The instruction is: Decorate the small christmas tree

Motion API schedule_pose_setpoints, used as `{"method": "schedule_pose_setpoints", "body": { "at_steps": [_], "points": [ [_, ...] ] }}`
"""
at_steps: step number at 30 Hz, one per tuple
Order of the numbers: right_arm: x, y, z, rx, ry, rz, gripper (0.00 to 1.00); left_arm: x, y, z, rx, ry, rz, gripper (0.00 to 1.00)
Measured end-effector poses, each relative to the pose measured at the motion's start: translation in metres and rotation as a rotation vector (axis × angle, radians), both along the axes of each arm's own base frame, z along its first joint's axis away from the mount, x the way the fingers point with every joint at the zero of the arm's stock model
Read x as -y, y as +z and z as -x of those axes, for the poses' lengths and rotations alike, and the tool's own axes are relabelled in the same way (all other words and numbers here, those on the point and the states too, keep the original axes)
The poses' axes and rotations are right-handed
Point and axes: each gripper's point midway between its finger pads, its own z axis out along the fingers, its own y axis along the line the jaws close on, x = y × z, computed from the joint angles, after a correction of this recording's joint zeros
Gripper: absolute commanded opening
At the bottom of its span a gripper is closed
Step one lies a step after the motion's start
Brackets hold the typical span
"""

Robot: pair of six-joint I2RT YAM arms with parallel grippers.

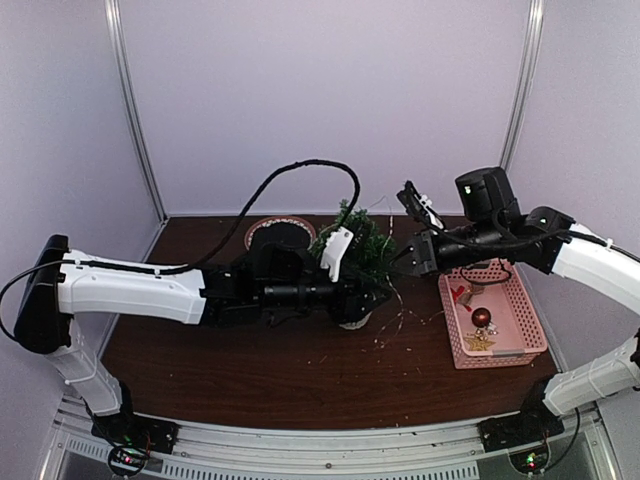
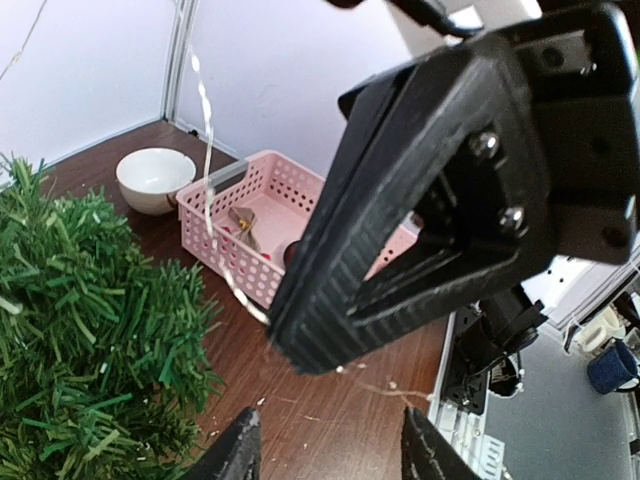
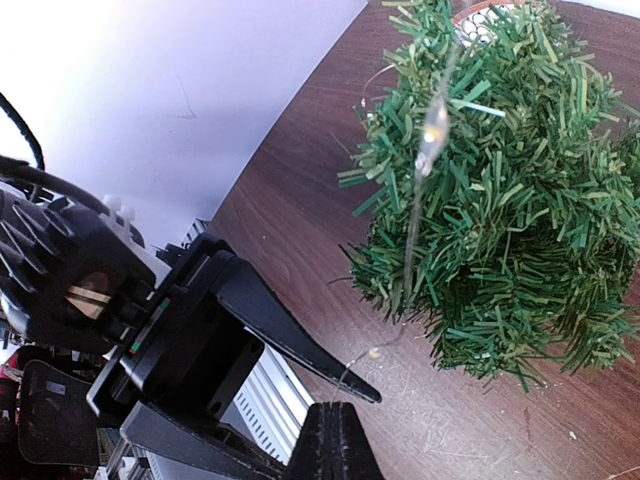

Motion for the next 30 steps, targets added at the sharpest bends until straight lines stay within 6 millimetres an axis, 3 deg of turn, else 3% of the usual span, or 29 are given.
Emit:
{"method": "schedule_pose_setpoints", "body": {
  "at_steps": [7, 14, 16, 18, 23, 27, 30],
  "points": [
    [-0.002, -0.001, 0.002, 0.001, 0.005, -0.003, 0.0, 0.01, 0.015, -0.001, -0.016, -0.014, 0.062, 0.43],
    [-0.001, 0.002, 0.006, 0.009, 0.009, -0.011, 0.0, 0.018, 0.01, -0.006, -0.043, -0.004, 0.067, 0.14],
    [0.0, 0.004, 0.006, 0.014, 0.01, -0.016, 0.0, 0.019, 0.009, -0.006, -0.047, -0.003, 0.067, 0.0],
    [0.0, 0.006, 0.006, 0.019, 0.008, -0.021, 0.01, 0.019, 0.011, -0.006, -0.048, -0.002, 0.076, 0.0],
    [0.001, 0.008, 0.006, 0.029, 0.0, -0.023, 0.38, 0.018, 0.012, -0.005, -0.044, -0.002, 0.08, 0.0],
    [0.013, 0.01, 0.009, 0.053, -0.026, -0.003, 0.62, 0.005, 0.008, -0.003, -0.047, 0.011, 0.048, 0.0],
    [0.03, 0.016, 0.012, 0.088, -0.062, 0.021, 0.67, -0.007, 0.012, -0.002, -0.043, 0.023, 0.031, 0.0]
  ]
}}
